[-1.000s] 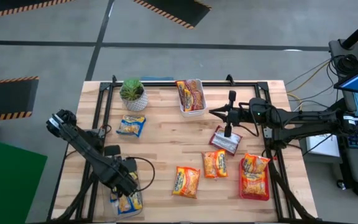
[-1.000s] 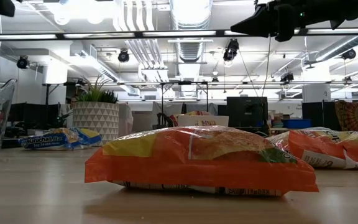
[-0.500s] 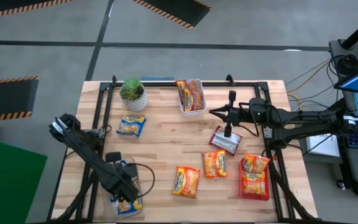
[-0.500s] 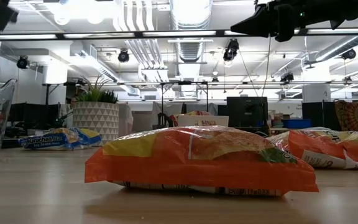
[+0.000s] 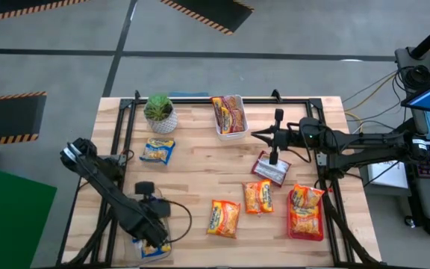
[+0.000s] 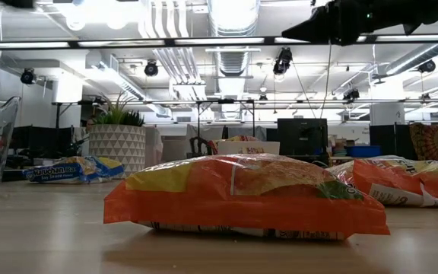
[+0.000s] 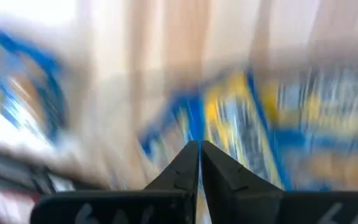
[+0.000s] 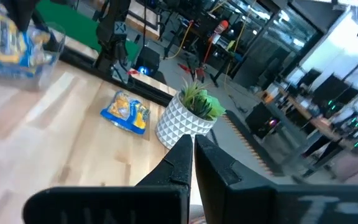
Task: Sort Maruchan noodles
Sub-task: Put the top orange noodle pack into the pink bin
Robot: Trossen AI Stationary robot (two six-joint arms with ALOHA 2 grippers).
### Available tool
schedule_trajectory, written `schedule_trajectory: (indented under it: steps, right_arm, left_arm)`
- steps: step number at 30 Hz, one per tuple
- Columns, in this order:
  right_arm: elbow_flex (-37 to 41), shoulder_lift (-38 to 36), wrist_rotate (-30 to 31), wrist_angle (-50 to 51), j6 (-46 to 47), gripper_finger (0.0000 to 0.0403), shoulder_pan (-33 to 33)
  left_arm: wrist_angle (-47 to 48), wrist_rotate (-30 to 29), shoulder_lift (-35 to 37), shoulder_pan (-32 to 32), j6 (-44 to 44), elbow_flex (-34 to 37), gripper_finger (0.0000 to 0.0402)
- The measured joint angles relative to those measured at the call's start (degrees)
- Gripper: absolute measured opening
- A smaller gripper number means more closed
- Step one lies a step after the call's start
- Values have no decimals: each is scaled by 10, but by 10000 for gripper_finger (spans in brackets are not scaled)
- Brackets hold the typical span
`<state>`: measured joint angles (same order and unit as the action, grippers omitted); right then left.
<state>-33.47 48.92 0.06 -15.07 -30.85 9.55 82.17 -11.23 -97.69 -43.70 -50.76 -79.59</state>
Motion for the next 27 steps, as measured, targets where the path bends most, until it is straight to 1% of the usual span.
schedule_trajectory:
  steps: [3, 5, 7, 9, 11, 13, 17, 20, 24, 27]
  right_arm:
    - [-8, 0, -2, -3, 55, 9, -1]
    - [-10, 3, -24, -2, 107, 9, 0]
    - [-9, 12, -67, -2, 163, 9, -1]
    - [-8, 28, -115, 11, 224, 9, -1]
    - [-8, 48, -144, 33, 283, 9, -2]
    - [-7, 68, -151, 57, 336, 9, -6]
    - [-21, 104, -151, 143, 371, 9, -21]
    - [-53, 128, -152, 221, 381, 9, -32]
    - [-116, 164, -151, 336, 385, 9, -44]
    - [-171, 190, -151, 435, 385, 9, -49]
  left_arm:
    - [-26, -144, 0, 5, 49, -51, 0]
    - [-65, -228, 0, 11, 117, -76, 0]
    - [-123, -293, 2, 17, 213, -92, 0]
    - [-187, -327, 5, 22, 317, -95, 0]
    - [-237, -332, 10, 28, 403, -89, 0]
    - [-265, -332, 18, 34, 452, -75, 0]
    - [-269, -333, 31, 46, 466, -40, 0]
    - [-300, -333, 42, 54, 466, 1, 0]
    - [-380, -333, 69, 63, 485, 73, 0]
    - [-463, -333, 95, 71, 526, 126, 0]
